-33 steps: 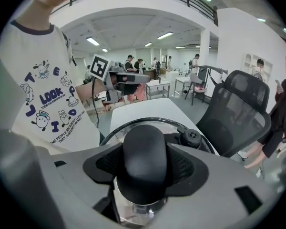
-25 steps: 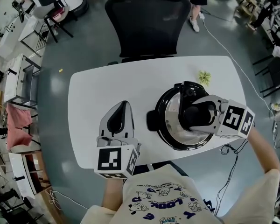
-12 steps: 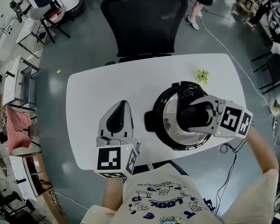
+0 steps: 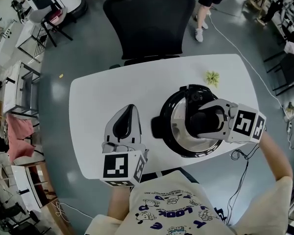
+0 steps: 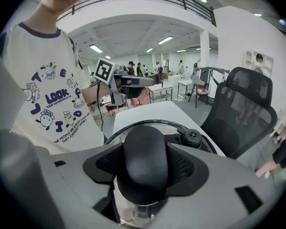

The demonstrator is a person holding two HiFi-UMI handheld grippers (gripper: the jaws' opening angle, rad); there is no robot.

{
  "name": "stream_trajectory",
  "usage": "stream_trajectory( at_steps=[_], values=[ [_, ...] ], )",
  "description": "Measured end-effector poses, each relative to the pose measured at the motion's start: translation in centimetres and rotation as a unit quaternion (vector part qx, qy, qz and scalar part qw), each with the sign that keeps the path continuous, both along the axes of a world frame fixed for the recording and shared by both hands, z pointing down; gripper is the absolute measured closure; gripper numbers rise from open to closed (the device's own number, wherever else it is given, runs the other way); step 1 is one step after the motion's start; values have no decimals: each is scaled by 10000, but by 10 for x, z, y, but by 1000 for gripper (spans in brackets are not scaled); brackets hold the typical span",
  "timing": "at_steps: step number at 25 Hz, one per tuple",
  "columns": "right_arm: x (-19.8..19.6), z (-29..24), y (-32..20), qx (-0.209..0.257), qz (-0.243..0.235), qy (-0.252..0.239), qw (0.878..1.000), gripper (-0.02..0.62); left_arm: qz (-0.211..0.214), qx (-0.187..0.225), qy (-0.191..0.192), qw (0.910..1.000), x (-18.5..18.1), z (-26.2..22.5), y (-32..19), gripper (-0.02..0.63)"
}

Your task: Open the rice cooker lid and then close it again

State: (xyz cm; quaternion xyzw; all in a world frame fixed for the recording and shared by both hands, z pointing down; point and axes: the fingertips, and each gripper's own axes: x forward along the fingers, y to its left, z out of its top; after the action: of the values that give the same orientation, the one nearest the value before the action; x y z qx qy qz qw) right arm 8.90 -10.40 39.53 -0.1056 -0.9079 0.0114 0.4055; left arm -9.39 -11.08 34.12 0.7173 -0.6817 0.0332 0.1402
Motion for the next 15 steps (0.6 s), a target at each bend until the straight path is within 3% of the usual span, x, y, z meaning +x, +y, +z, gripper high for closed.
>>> stream_trajectory(
  at_steps=[6,15],
  values=[
    [0,-5,-4,256,204,77,9994,273,25,-10,3,10000,0,1,-1,592],
    [3,-3,-6,190,532,82,9984,301,57,5,16,10000,3,2,-2,592]
  ],
)
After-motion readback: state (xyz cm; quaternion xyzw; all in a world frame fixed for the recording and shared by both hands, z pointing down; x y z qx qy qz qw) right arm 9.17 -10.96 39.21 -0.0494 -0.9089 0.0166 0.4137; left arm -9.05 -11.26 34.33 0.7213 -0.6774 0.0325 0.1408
